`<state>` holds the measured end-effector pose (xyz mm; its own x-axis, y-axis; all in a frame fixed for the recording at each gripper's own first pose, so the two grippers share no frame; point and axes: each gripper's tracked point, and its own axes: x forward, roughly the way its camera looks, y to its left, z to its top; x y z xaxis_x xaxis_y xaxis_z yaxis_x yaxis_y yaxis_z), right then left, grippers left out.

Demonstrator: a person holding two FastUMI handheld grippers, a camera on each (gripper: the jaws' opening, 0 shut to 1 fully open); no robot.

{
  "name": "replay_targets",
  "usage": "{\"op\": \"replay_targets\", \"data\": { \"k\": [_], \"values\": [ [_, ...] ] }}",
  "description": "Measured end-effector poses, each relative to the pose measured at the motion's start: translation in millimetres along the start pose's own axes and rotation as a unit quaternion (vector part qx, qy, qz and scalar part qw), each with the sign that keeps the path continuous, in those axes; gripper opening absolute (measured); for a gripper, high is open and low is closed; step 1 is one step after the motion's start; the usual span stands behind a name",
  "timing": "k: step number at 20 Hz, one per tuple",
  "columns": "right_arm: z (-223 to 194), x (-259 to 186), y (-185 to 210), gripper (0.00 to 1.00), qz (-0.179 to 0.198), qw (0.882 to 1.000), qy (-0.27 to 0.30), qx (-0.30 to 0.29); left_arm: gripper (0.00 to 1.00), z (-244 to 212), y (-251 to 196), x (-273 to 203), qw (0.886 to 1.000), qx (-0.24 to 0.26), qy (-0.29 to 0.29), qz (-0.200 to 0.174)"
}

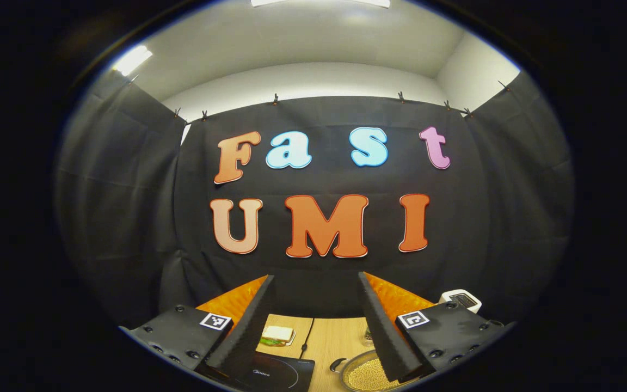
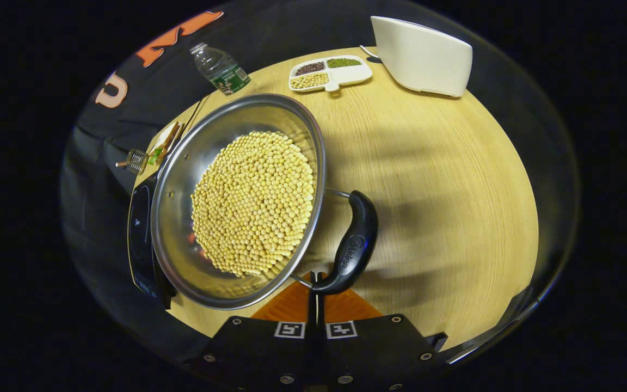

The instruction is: First push the handle of the pot to place it horizontally, then grasp the pot with both hands and set it on the induction cooktop.

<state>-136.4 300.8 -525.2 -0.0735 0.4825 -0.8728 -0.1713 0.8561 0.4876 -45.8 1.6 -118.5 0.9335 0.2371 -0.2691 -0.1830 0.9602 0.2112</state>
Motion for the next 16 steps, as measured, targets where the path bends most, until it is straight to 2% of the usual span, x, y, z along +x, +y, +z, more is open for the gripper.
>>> {"op": "replay_targets", "data": {
  "k": [4,6,7,8,16],
  "values": [
    [13.3,-4.3,-2.8,0.00,0.006,1.000,0.012,0.019,0.96,-15.2,23.1,16.3,0.999,-0.029,0.015,-0.001],
    [19.9,-8.3,-2.7,0.00,0.007,1.000,0.018,0.023,0.96,-22.5,31.0,19.6,0.999,-0.032,0.024,-0.004],
    [23.6,-8.3,-4.2,0.03,0.006,1.000,0.018,0.023,0.96,-26.3,34.5,22.1,0.999,-0.034,0.028,-0.007],
    [26.8,-9.9,-6.0,0.00,0.003,1.000,0.018,0.023,0.96,-29.0,37.2,23.9,0.999,-0.035,0.032,-0.008],
    [64.7,-11.3,-11.9,0.00,0.011,0.999,0.020,0.032,0.95,-64.2,37.5,37.4,0.996,-0.031,0.075,-0.034]
  ]
}}
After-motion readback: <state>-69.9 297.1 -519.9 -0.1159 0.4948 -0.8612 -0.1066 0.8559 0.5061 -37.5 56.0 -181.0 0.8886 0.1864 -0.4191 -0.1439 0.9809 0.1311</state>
